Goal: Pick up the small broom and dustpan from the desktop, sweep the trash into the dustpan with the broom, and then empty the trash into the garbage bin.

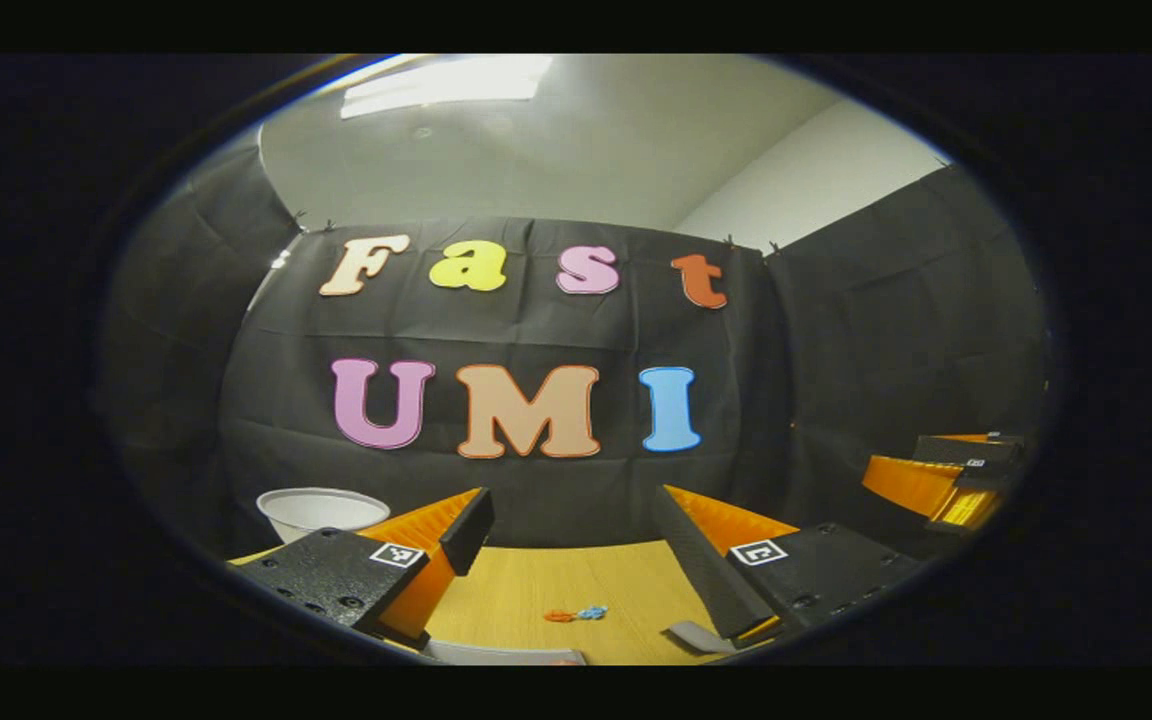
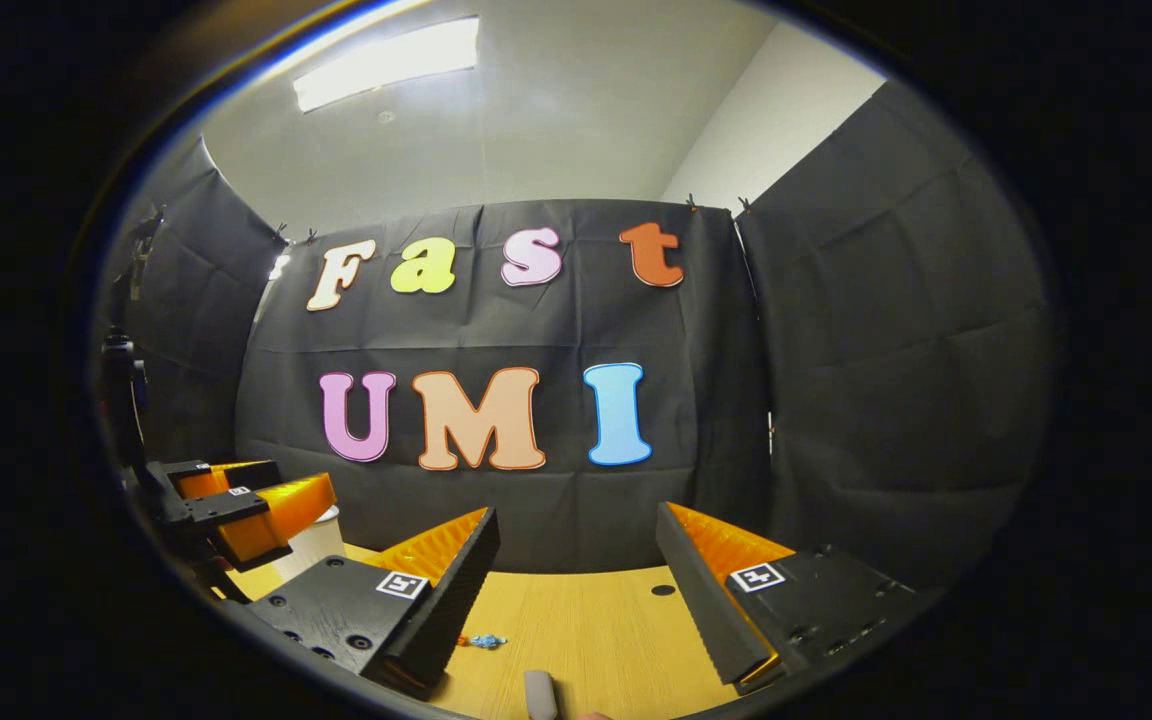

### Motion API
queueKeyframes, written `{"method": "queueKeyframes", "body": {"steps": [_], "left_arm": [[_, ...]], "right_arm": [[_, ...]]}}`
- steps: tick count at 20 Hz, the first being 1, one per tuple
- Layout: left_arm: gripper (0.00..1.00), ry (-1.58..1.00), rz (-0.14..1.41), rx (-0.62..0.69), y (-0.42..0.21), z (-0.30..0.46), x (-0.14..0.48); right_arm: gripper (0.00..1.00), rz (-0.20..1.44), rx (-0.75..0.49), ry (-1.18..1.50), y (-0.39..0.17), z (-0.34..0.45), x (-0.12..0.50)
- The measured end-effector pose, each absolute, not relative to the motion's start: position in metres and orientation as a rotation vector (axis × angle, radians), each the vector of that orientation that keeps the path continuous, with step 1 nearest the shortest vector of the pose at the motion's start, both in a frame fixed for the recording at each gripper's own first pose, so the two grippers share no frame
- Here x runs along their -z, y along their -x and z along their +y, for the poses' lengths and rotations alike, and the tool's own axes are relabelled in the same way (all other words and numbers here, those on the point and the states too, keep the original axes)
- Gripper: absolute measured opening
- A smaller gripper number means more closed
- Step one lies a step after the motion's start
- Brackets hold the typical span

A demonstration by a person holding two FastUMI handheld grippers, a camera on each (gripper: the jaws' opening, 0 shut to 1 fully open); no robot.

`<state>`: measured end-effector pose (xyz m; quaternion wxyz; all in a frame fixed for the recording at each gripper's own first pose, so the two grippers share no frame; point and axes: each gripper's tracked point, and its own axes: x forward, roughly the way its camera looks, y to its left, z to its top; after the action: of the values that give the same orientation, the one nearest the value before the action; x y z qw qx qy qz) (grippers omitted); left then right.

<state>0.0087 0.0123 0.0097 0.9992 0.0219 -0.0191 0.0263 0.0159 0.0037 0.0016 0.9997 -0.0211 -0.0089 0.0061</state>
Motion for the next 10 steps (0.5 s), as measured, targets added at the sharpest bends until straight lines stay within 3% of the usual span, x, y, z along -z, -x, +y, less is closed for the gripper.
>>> {"method": "queueKeyframes", "body": {"steps": [10], "left_arm": [[0.95,-0.060,-0.031,-0.074,-0.013,0.024,-0.009]], "right_arm": [[0.93,-0.024,-0.048,0.084,-0.028,0.008,-0.007]]}}
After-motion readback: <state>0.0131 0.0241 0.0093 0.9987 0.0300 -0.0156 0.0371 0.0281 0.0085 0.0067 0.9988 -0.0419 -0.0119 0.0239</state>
